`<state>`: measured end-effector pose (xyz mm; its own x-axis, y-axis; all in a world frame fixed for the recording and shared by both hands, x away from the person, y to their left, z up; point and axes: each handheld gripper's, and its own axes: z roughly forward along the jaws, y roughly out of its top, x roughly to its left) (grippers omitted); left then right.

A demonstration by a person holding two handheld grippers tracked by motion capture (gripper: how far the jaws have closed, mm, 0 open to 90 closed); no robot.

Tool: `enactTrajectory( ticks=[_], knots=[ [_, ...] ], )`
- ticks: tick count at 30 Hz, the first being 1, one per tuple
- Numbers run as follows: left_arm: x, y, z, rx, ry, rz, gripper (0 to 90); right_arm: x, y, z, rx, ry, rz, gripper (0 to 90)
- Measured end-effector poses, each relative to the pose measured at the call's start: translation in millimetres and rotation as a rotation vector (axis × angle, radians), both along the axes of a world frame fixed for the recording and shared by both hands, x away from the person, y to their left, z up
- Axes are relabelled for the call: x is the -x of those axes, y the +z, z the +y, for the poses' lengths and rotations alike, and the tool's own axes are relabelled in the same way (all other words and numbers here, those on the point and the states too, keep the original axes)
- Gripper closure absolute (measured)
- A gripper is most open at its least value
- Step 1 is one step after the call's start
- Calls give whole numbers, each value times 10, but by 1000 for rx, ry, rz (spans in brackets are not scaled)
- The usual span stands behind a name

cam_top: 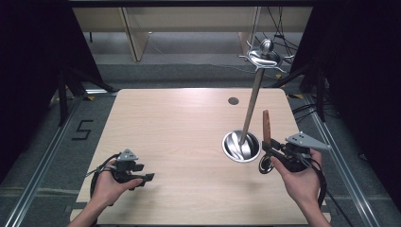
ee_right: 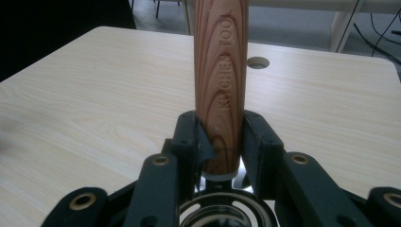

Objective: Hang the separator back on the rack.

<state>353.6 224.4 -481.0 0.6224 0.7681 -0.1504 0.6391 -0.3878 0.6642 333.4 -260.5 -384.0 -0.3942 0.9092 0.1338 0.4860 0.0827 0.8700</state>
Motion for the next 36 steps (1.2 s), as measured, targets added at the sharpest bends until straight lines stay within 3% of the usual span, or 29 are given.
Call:
enactTrajectory(
  ticks=[7,8,13,17,20,21,22,25,28,32,35,36],
  knots=[
    [2,-1,-4,7,-2,4,386,-1,29,-11,0,0,-11,696],
    [2,0,-3,4,-1,2,386,-13,34,-32,19,14,-26,696],
    [3,0,-3,5,-2,2,386,4,55,-19,6,-9,-25,696],
    [0,3,1,-1,-8,-3,385,-19,66,-48,43,7,-60,696],
    [1,3,1,0,-7,-3,386,1,87,-27,18,-13,-49,696],
    [-1,1,2,-4,-1,-5,386,-8,96,-42,30,2,-66,696],
    [0,2,3,-4,-1,-5,386,-3,106,-36,11,8,-61,696],
    [0,3,3,-4,-1,-6,386,5,120,-29,15,-13,-53,696],
    [-1,-2,-4,0,5,-3,386,-6,132,-50,37,-7,-79,696],
    [-1,-2,-5,1,4,-2,386,8,165,-43,24,-20,-64,696],
    [1,2,-3,2,-3,-5,386,0,172,-43,14,-21,-84,695],
    [1,1,-2,1,-3,-5,386,-11,181,-54,33,-12,-94,696]
  ],
)
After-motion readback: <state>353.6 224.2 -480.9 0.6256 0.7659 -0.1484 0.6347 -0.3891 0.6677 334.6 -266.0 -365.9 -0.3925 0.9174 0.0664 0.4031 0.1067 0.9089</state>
